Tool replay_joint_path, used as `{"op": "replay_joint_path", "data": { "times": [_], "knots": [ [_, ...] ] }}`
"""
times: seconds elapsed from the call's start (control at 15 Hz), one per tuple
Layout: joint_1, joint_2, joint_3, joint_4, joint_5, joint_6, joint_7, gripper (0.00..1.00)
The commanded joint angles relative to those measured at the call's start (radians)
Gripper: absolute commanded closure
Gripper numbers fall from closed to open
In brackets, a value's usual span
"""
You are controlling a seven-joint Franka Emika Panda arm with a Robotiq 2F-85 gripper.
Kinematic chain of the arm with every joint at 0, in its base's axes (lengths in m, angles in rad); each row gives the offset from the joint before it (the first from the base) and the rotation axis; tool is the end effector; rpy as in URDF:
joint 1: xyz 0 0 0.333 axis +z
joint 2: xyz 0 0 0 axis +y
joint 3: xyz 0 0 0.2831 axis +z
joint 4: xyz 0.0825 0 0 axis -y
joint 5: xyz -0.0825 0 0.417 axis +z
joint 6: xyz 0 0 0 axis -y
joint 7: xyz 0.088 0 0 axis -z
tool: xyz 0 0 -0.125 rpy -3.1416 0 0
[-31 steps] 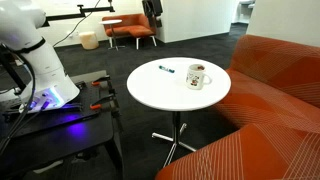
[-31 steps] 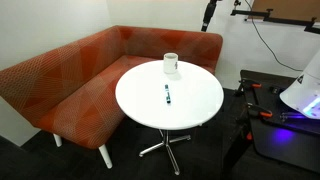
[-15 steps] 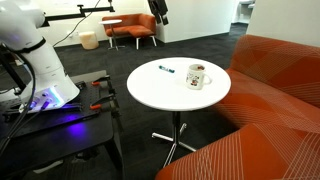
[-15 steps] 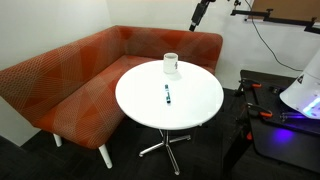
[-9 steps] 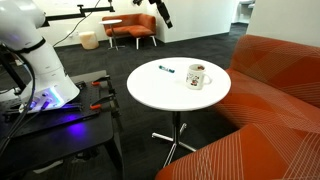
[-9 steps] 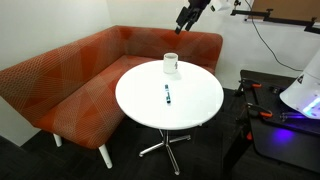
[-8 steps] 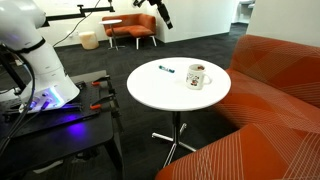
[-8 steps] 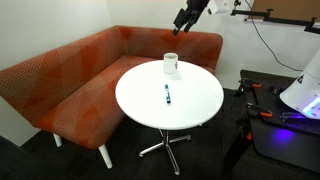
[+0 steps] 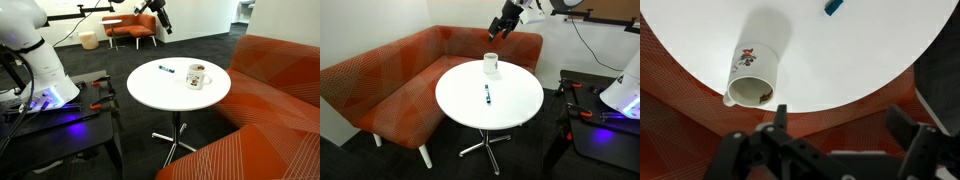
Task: Put the marker in the mug
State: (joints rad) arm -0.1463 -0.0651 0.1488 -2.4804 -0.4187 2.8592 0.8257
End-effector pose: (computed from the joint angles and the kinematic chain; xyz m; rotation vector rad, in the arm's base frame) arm 0.5324 0.0209 0.2854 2.9572 -0.6680 0.7437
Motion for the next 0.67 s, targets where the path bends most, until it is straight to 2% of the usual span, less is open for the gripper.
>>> {"op": "replay_joint_path", "data": {
  "times": [0.0, 0.27, 0.6],
  "knots": [
    [-0.001, 0.0, 0.0, 0.001, 0.0, 0.0, 0.0, 0.0],
    [-0.01, 0.002, 0.003, -0.006, -0.025, 0.001, 0.085, 0.0],
    [-0.007, 0.051, 0.019, 0.013, -0.149, -0.029, 0.377, 0.0]
  ]
}}
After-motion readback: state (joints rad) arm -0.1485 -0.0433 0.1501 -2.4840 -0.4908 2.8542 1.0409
